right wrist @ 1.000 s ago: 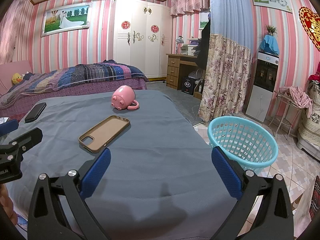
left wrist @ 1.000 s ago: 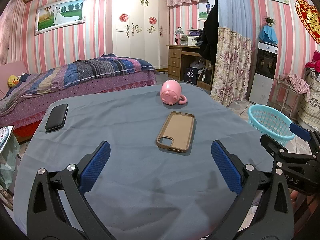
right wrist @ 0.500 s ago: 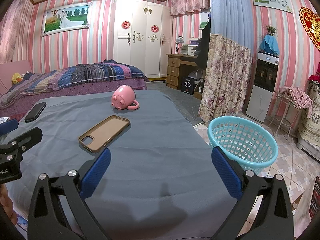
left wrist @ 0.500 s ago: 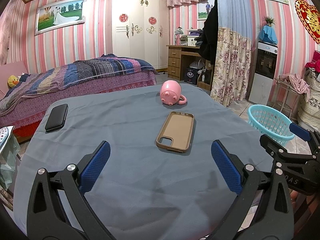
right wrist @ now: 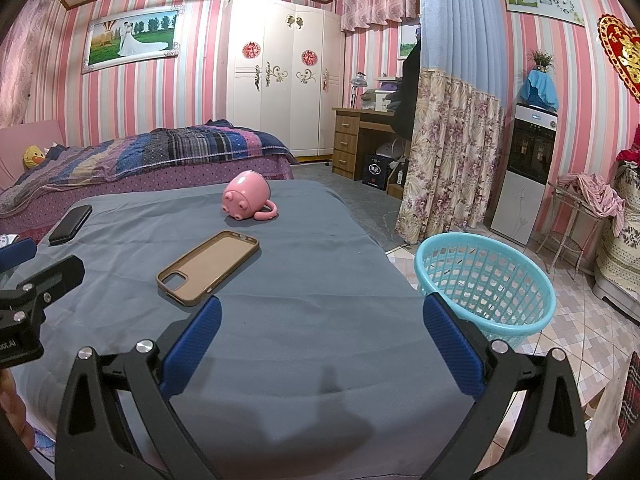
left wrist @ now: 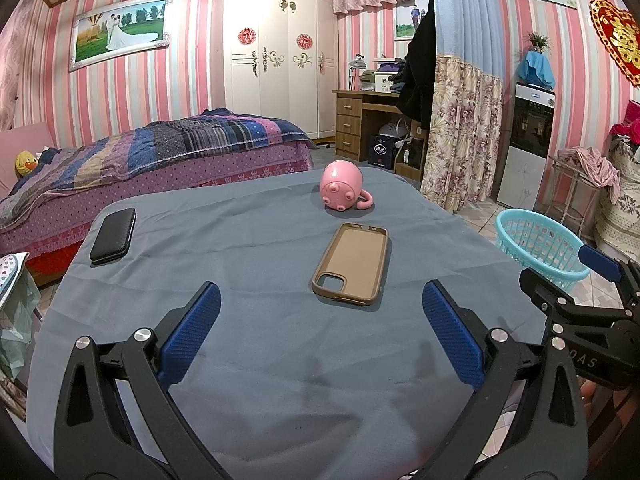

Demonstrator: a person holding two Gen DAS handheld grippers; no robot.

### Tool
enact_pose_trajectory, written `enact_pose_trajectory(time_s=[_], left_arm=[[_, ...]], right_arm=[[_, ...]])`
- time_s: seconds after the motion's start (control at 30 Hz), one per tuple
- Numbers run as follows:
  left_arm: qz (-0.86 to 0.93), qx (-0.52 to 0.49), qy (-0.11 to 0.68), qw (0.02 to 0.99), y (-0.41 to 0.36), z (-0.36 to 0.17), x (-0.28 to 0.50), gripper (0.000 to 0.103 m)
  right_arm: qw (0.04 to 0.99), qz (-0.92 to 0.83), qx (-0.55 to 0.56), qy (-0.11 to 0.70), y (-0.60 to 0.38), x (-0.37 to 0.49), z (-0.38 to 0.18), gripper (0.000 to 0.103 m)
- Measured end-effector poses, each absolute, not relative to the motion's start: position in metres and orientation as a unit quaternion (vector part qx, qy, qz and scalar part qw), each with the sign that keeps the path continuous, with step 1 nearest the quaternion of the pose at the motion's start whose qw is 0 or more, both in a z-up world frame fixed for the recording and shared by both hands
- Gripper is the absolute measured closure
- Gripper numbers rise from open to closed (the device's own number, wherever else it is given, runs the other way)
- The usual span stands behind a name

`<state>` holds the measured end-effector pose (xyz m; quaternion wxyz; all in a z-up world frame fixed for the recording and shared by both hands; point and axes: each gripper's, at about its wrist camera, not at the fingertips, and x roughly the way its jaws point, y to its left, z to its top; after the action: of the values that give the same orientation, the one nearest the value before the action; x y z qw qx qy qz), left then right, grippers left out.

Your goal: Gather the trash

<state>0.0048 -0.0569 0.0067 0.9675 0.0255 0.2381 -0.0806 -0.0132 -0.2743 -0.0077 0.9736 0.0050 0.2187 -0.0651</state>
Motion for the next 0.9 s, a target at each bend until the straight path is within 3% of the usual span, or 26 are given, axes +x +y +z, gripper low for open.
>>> enact_pose_trajectory(time_s=[0.9], left_arm=[[-0.081, 0.026, 0.238, 0.968, -0.0569, 0.0073, 0.0050, 0.005]], right_arm=[[0.974, -0.068, 0.004, 0.215, -0.2813, -0.0158, -0.0072, 0.004]])
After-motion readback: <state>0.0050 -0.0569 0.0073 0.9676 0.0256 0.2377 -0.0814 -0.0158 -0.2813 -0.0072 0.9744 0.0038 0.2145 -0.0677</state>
